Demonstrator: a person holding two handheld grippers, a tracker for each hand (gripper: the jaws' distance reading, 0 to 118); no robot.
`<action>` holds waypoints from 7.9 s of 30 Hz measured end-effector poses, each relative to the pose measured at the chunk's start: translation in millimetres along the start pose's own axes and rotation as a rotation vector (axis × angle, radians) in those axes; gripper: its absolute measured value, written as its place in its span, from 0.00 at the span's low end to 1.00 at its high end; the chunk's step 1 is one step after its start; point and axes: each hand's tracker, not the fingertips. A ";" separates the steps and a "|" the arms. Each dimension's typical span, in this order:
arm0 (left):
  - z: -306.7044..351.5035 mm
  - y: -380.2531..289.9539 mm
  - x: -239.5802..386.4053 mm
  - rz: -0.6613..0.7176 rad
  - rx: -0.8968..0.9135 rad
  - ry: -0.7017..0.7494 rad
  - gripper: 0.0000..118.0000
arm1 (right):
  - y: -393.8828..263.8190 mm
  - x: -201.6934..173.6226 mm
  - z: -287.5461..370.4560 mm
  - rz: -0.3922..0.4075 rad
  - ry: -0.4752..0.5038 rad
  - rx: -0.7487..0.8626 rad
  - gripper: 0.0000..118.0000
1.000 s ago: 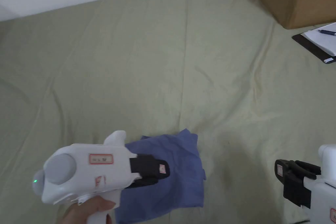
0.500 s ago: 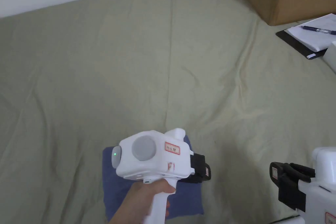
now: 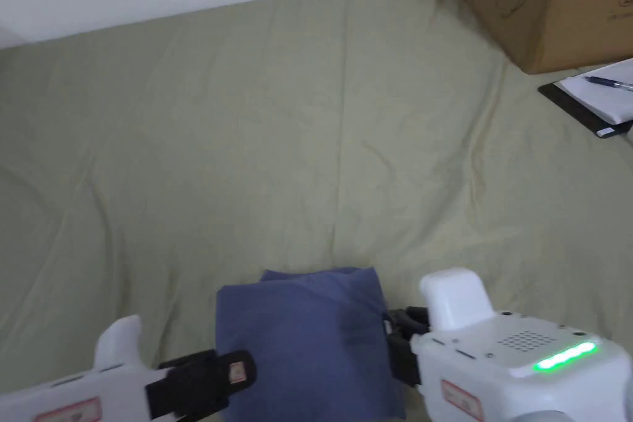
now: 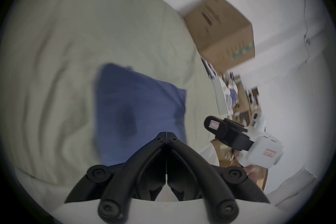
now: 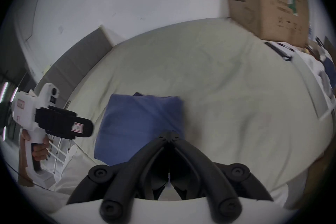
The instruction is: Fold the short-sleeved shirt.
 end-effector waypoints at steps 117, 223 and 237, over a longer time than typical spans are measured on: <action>98.3 -22.7 185.9 -0.597 0.792 0.498 0.13 | 71.7 -76.6 159.8 0.145 -0.195 0.657 0.09; 98.9 -23.8 193.5 -0.591 0.785 0.574 0.91 | 75.9 -56.8 138.8 0.089 -0.277 0.564 1.00; 92.0 -22.9 193.0 -0.600 0.779 0.606 0.91 | 76.7 -57.7 134.7 0.093 -0.272 0.555 1.00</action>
